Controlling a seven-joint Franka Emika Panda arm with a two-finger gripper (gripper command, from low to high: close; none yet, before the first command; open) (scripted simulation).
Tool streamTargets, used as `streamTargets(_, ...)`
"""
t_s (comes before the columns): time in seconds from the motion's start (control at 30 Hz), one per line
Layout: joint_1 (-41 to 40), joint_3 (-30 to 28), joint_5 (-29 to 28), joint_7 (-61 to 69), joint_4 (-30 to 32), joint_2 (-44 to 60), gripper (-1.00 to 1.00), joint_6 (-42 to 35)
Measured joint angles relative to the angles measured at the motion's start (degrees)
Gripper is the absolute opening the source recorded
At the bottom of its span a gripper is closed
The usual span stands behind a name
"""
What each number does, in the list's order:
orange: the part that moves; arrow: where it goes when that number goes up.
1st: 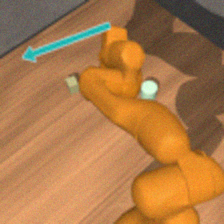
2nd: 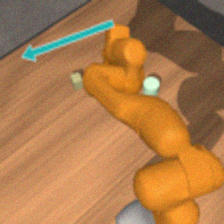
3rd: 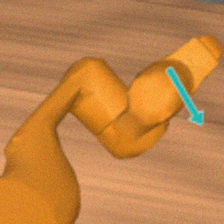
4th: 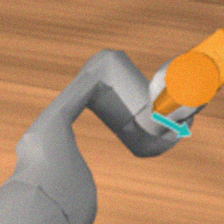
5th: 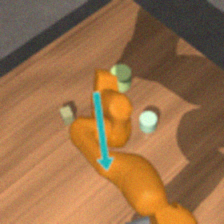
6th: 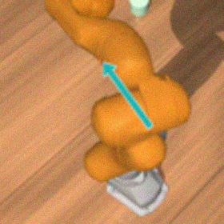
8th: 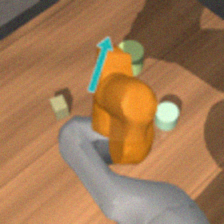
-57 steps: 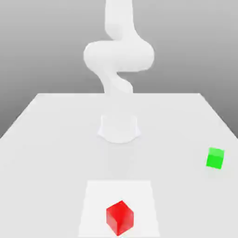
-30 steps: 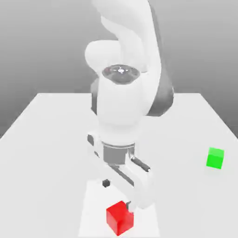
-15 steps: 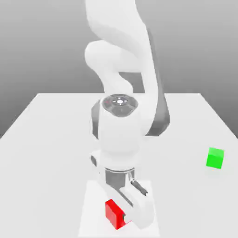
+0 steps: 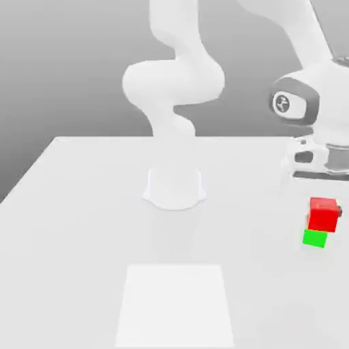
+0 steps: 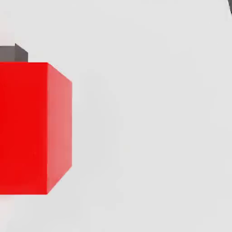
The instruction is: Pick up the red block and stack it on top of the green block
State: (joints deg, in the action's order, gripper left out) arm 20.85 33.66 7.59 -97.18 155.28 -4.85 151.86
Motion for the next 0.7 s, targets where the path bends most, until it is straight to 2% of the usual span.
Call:
streamTargets(0.1, 3.2, 2.9, 0.4, -0.1, 1.7, -1.2, -1.00, 0.5)
streamTargets(0.33, 2.9, 3.9, -2.9, -2.5, 1.8, 0.9, -1.00, 3.6)
streamTargets(0.7, 1.5, 2.7, -15.0, -11.1, 1.5, 7.8, -1.00, 8.8)
